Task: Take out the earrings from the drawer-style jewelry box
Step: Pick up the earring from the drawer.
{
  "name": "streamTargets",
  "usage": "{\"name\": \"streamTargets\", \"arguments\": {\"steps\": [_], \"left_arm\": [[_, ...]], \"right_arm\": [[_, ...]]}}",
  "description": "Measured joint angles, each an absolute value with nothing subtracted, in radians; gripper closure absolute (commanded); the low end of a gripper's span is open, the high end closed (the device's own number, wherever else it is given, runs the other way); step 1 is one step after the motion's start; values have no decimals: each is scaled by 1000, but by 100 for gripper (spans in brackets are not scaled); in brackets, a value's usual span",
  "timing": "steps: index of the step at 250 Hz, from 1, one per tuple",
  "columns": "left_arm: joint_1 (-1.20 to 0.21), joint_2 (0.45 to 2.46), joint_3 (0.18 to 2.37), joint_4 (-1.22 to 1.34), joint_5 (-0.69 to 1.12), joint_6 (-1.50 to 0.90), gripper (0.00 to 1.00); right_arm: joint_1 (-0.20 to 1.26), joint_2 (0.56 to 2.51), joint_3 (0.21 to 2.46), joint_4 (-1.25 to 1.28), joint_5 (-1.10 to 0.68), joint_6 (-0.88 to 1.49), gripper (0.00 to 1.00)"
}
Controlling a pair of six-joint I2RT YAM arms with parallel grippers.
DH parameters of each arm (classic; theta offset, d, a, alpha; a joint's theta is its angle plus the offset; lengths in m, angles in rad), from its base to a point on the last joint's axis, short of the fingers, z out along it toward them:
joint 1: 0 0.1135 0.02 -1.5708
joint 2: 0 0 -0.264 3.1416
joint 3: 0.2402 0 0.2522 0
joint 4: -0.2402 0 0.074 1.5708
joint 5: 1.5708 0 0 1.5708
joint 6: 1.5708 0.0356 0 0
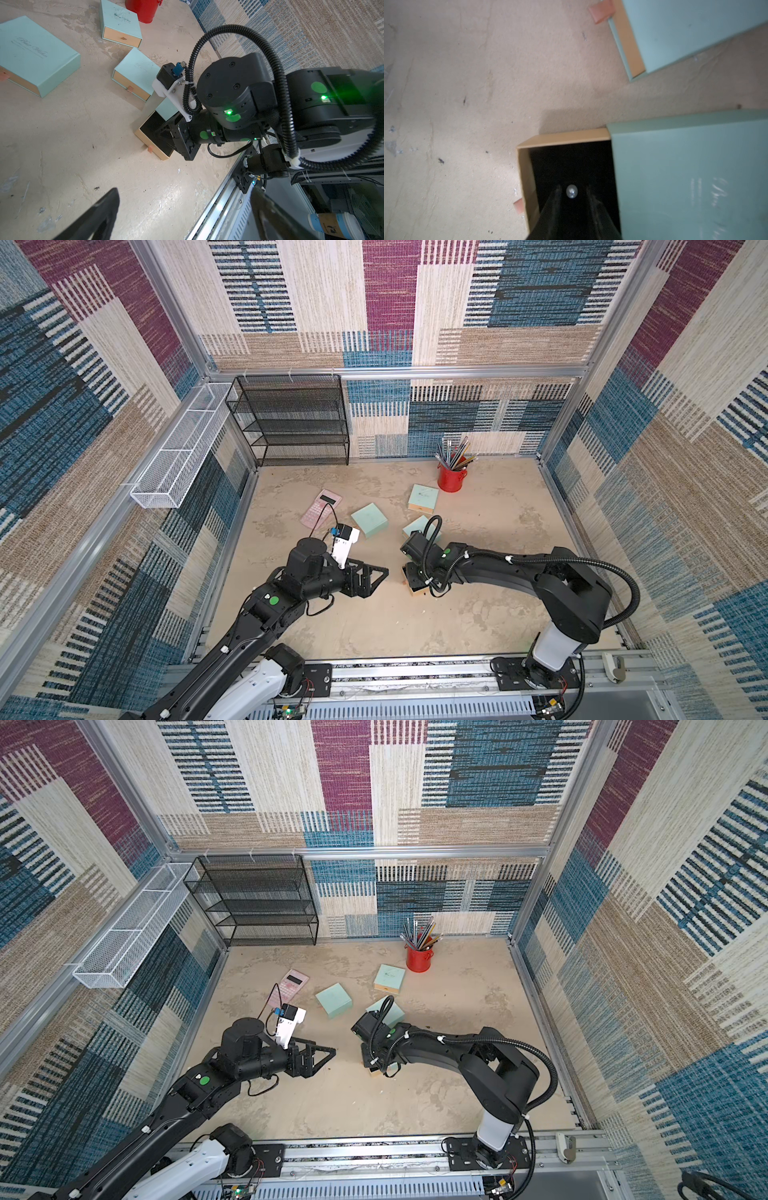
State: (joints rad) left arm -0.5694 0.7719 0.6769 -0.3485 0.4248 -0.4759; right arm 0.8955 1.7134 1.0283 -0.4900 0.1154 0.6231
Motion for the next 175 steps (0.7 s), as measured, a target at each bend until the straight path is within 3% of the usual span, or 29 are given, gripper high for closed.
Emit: {"name": "streamTargets", "arguments": {"steps": [175], "left_arm": [[-565,773,671,-333,434,-482,2]], "right_arm": [[896,1740,1047,-486,133,611,86]]}}
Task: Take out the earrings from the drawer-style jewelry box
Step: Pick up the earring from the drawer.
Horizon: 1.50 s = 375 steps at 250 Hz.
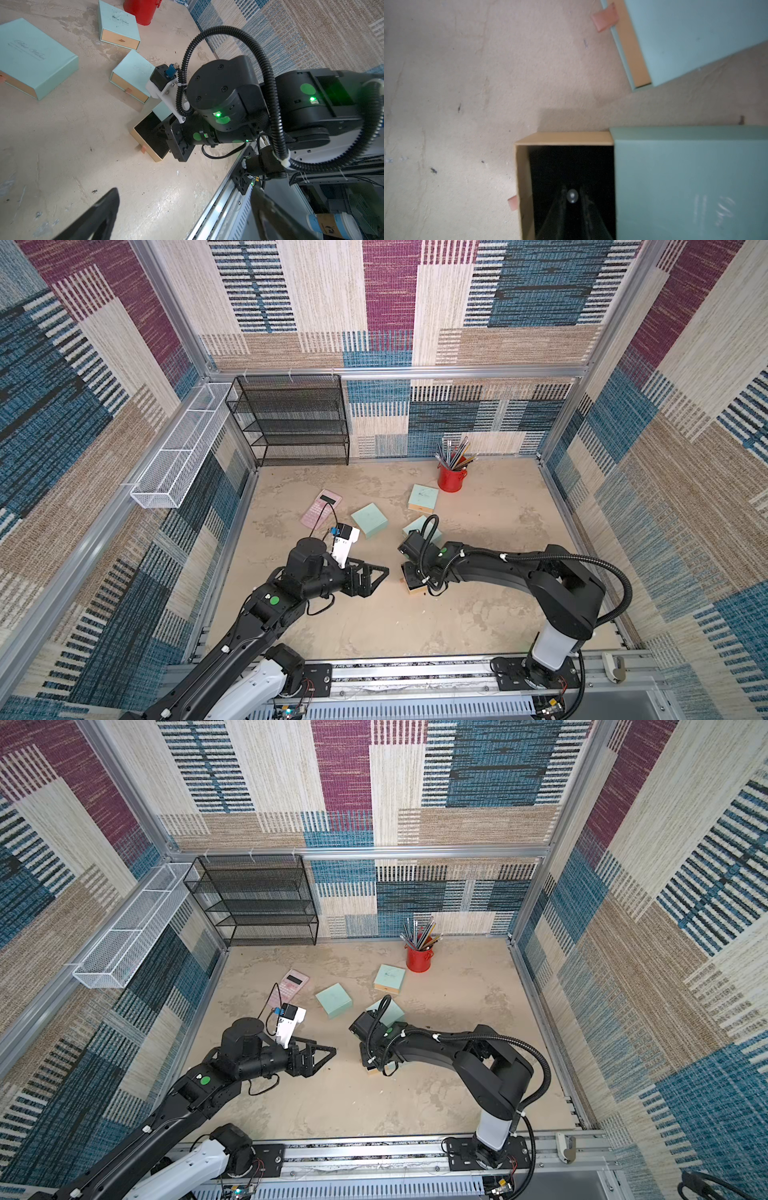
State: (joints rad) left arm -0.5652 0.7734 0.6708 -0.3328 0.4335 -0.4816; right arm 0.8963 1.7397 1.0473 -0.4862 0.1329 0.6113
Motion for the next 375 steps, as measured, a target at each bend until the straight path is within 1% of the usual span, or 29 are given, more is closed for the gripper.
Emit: {"name": "streamTargets", "arguments": {"steps": [106,223,260,321,375], "left_arm": [[-565,777,670,-333,447,-491,2],[-565,777,670,-333,447,-494,2],[-564,776,670,-333,447,-494,2],[-564,771,668,-332,448,-494,2],[-564,767,667,-331,448,-495,1]], "right_arm": [[896,1700,1034,-469,113,608,89],[896,1657,1033,-456,78,608,89],[880,1617,1026,-448,59,609,89],[744,1441,892,-439,40,651,88],[559,1217,726,-439,-7,696,88]]}}
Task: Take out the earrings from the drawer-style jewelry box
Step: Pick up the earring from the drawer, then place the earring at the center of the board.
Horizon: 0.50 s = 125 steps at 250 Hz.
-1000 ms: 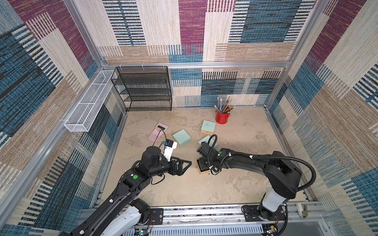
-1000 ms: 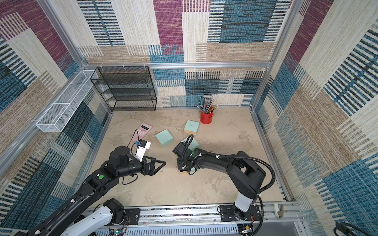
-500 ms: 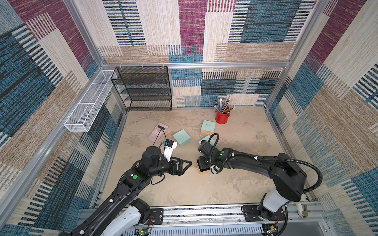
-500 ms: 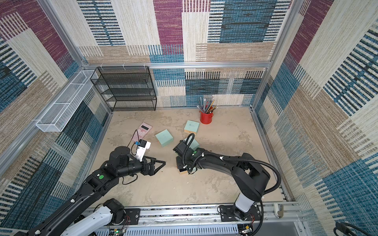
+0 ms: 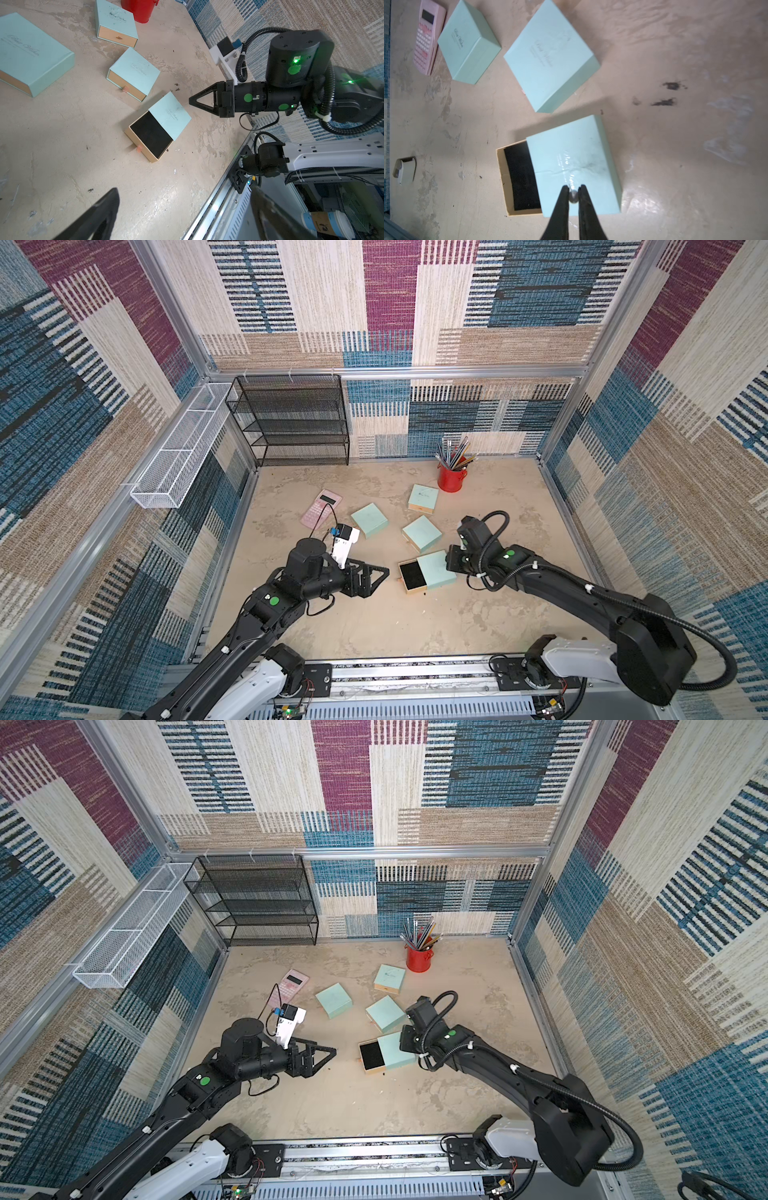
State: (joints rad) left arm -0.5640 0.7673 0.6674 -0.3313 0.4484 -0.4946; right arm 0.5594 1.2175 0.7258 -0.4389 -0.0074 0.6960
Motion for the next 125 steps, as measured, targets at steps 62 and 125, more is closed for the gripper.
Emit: {"name": "streamTargets", "arguments": {"steps": [62,125], "left_arm": [[-564,758,664,-329,451,-497,2],[-564,746,662,-328,451,-497,2]], "right_arm": [[358,1051,594,-486,-62,736,89],[221,993,529,-523,-108,752,88]]}}
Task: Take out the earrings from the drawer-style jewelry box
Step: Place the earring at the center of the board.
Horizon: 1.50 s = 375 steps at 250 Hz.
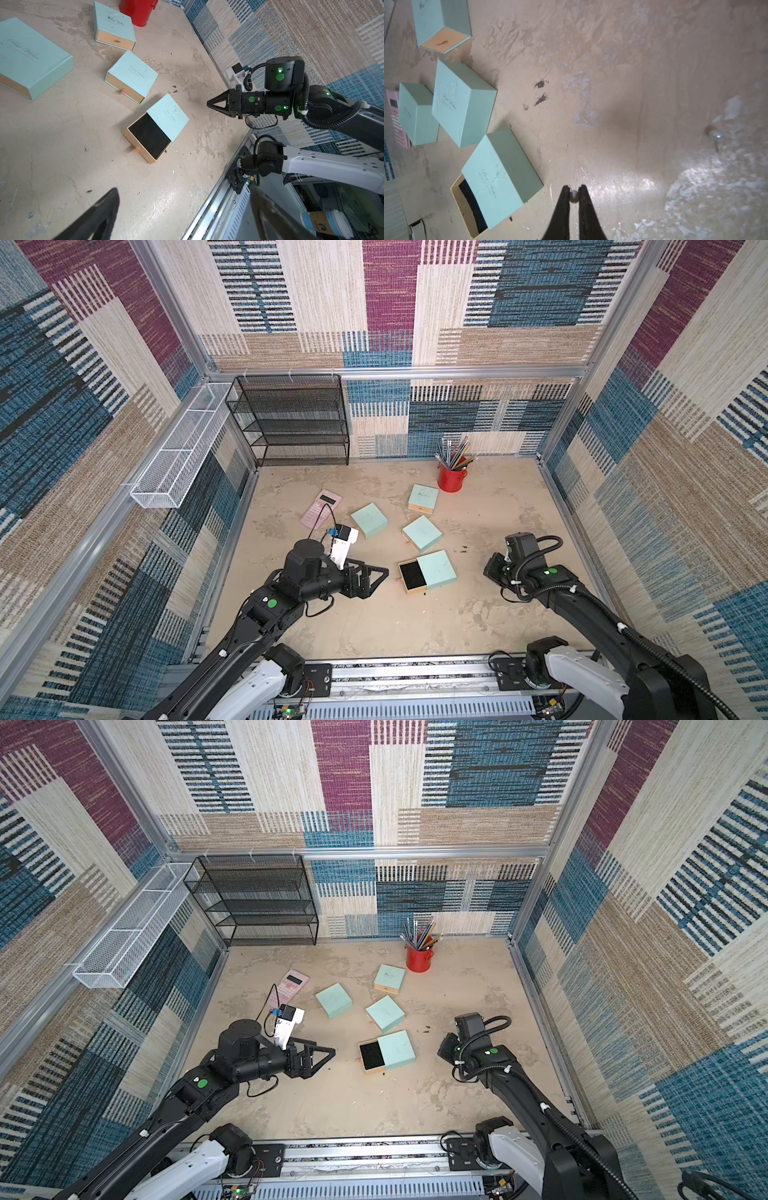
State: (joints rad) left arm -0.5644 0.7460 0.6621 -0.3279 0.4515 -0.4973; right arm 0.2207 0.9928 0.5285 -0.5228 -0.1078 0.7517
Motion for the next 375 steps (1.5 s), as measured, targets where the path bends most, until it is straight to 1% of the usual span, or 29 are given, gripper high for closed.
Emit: {"name": "streamTargets", "arguments": {"steps": [62,129,171,260,375], "left_arm": [[-564,746,654,-318,487,-498,2],[-566,805,650,-238,662,-505,2],[-566,811,650,-224,709,-506,2],[-566,812,650,-221,717,-520,2],[-566,817,651,-221,717,-520,2]], "right_arm": [[149,975,492,-534,-122,762,89],[75,964,437,-528,-131,774,89],[28,965,411,-518,-132,777,90],[-13,1013,421,-488,-130,768,90],[-32,1028,408,-469,-102,749,90]]}}
